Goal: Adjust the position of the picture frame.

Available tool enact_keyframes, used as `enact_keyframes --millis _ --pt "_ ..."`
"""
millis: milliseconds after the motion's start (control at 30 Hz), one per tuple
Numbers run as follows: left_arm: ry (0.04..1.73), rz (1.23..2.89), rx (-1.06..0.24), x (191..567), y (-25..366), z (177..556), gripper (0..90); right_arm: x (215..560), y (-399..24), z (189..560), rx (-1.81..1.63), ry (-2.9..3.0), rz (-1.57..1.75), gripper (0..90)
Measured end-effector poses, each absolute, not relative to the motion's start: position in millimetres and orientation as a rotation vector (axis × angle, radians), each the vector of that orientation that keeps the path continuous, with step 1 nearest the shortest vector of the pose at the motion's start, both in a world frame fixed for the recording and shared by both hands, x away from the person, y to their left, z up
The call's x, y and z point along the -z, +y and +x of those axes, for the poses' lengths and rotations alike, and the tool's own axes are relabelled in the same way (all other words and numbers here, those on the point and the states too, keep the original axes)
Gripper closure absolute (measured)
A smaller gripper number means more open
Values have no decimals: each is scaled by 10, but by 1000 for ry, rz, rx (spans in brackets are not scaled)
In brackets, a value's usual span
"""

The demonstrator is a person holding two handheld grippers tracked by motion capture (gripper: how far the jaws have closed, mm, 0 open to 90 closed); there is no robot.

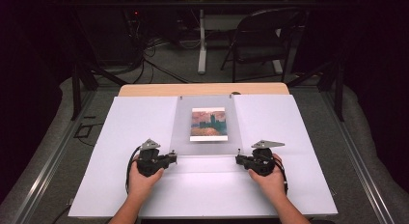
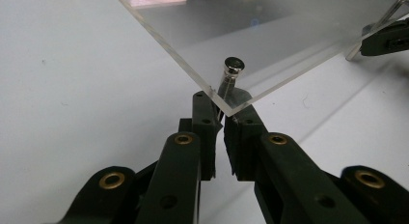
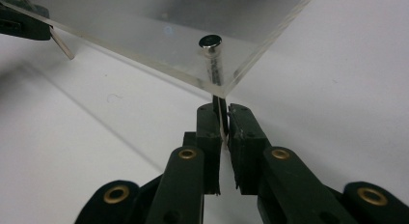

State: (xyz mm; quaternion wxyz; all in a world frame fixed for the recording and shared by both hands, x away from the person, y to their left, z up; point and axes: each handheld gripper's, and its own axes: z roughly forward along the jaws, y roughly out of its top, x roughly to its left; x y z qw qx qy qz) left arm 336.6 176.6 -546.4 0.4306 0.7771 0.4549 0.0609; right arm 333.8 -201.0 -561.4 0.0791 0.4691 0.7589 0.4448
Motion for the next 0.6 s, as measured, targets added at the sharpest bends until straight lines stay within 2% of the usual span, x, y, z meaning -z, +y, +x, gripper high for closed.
enact_keyframes --millis 167,267,600 --pt "1138 1935 -150 5464 1768 3364 825 5601 -2017 3329 -1335 2262 1403 824" --pt "1140 1913 -149 5468 1782 3338 792 5565 -2038 3306 -1345 2232 1408 737" --pt "1103 1876 -179 5455 1842 3189 577 5446 -2100 3137 -1371 2176 1334 506"
